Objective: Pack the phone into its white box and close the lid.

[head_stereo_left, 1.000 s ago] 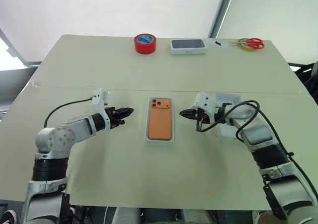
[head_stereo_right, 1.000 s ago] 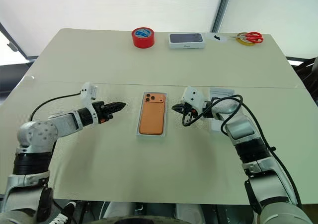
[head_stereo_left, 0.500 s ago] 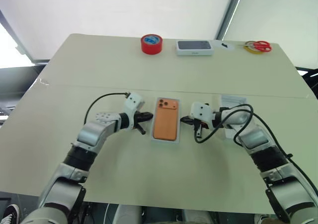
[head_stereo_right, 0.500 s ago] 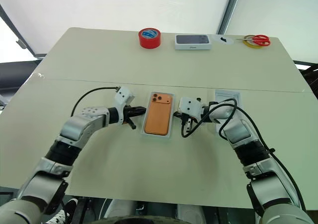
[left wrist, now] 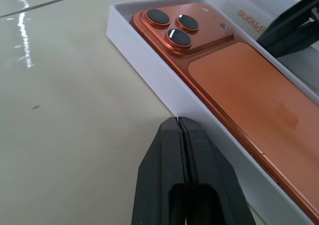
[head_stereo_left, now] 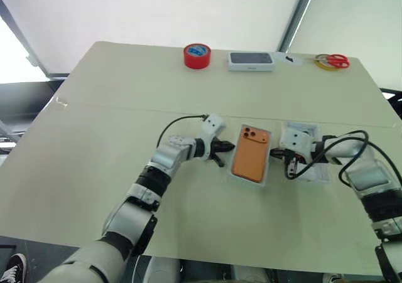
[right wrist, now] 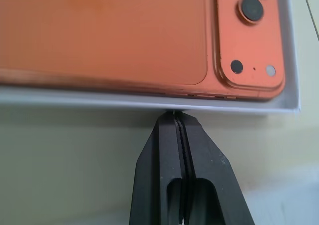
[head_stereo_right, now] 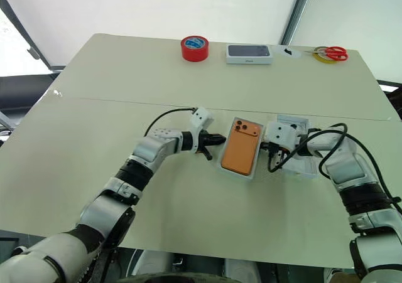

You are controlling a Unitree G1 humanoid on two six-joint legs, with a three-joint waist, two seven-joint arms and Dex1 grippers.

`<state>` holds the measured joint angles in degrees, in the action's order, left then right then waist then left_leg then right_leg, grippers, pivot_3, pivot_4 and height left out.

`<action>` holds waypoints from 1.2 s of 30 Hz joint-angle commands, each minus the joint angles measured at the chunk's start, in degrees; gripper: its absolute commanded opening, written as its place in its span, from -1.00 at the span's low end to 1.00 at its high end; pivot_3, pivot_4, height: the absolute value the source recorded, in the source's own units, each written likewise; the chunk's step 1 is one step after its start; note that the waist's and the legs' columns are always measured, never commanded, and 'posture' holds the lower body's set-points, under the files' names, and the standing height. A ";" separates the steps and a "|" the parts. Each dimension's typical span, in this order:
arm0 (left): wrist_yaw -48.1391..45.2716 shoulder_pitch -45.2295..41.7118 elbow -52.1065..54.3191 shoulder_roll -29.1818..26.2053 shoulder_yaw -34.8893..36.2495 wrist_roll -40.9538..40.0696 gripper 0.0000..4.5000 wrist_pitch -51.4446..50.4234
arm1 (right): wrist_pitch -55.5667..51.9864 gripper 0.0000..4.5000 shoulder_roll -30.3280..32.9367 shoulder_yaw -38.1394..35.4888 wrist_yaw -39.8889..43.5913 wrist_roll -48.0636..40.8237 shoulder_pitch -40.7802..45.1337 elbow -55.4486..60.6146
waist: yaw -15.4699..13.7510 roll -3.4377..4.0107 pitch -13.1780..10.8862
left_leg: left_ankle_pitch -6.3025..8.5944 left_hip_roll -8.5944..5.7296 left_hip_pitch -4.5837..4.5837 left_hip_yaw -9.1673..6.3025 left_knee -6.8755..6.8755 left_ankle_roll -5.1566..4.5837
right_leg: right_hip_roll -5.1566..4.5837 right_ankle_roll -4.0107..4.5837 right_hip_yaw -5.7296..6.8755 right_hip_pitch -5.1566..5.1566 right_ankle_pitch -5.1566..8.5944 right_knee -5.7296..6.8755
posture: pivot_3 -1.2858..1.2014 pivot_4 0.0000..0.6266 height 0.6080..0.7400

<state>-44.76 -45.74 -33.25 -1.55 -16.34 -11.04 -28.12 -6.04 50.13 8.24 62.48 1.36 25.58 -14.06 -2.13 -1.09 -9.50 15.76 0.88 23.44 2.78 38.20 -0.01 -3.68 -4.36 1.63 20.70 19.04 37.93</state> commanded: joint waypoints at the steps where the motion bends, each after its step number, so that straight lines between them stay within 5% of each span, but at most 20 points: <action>1: -3.05 -0.44 -0.09 4.16 -2.44 0.00 -0.98 -0.17 | 2.64 -1.00 0.30 -1.23 -0.35 -0.20 0.04 -0.37 | -0.06 0.00 0.00 | 0.00 0.00 0.00 -0.01 0.00 0.00 | 0.00 0.00 0.01 0.00 0.00 0.00 | 0.03 -0.52 1.00; 36: -1.16 4.72 6.16 1.18 1.16 2.10 -0.98 0.38 | 4.21 -1.00 2.21 -2.76 0.89 1.33 -2.70 0.12 | 1.07 0.01 0.00 | -0.21 0.05 -0.02 -0.04 -0.02 0.36 | 0.03 -0.01 0.01 -0.01 0.00 0.02 | 0.03 -0.52 1.00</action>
<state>-45.70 -41.30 -28.75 -0.12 -14.89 -9.13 -27.44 -2.27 51.10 5.70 62.91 2.36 22.50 -13.77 -1.07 -1.08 -9.49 15.55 0.92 23.41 2.73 38.18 0.35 -3.65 -4.37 1.64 20.69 19.04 37.94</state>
